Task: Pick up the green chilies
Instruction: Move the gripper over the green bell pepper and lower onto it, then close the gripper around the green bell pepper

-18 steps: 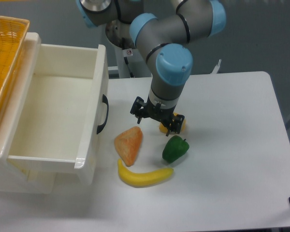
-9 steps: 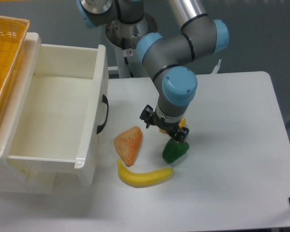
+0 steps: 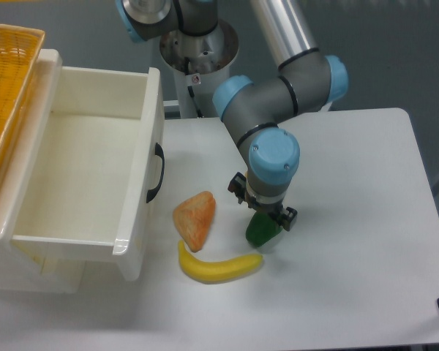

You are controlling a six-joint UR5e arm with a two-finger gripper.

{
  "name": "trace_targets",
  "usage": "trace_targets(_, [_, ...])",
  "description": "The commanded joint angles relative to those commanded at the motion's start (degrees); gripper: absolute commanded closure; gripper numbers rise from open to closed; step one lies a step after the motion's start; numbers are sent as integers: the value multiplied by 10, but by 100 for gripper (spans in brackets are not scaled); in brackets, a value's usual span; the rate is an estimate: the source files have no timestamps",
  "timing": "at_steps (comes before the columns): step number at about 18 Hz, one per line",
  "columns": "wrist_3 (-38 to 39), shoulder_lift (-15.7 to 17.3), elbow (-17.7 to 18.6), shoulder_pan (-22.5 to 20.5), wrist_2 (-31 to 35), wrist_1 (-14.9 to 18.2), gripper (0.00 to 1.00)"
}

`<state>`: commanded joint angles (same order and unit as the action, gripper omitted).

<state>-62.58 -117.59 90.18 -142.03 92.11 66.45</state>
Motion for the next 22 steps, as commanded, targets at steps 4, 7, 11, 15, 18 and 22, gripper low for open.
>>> trace_targets(4, [-2, -10, -3, -2, 1, -7, 0])
trace_targets(7, [-2, -11, -3, -2, 2, -8, 0])
trace_targets(11, [-3, -18, -3, -2, 18, -8, 0])
trace_targets(15, [-8, -21, -1, -2, 18, -8, 0])
trace_targets(18, [-8, -22, 0, -2, 18, -8, 0])
trace_targets(22, [-8, -26, 2, -2, 18, -8, 0])
